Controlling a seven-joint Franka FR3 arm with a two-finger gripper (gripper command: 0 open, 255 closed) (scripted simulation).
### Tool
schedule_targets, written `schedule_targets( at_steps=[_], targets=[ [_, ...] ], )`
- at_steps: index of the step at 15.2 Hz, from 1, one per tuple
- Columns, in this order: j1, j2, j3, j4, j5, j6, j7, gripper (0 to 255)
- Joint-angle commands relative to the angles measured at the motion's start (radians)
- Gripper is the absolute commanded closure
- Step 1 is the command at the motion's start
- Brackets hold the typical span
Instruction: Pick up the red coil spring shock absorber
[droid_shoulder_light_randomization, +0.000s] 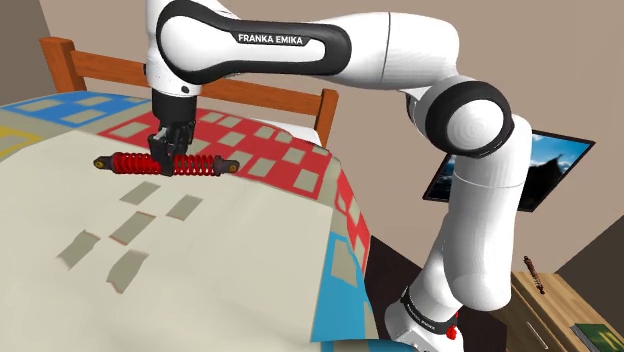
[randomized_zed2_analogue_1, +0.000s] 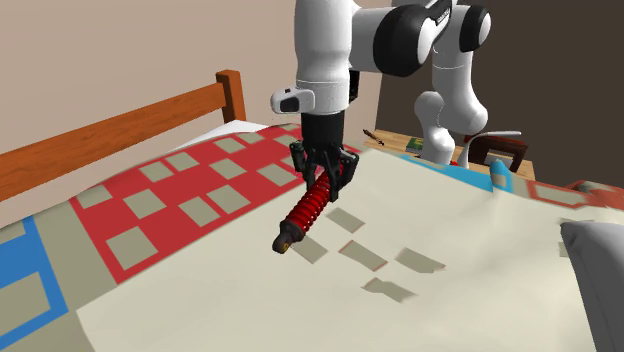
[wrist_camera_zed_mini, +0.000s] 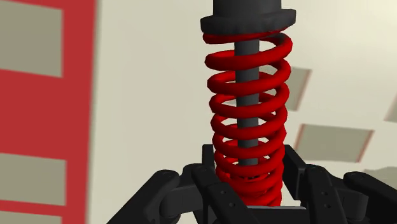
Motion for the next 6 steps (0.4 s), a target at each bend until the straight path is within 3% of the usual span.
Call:
schedule_targets(
  at_steps=[1,6],
  targets=[
    [0.0,-0.001,0.0,0.027,0.0,-0.028,-0.001,255],
    [0.002,0.005,0.0,0.078,-0.001,-0.073,0.002,255]
  ],
)
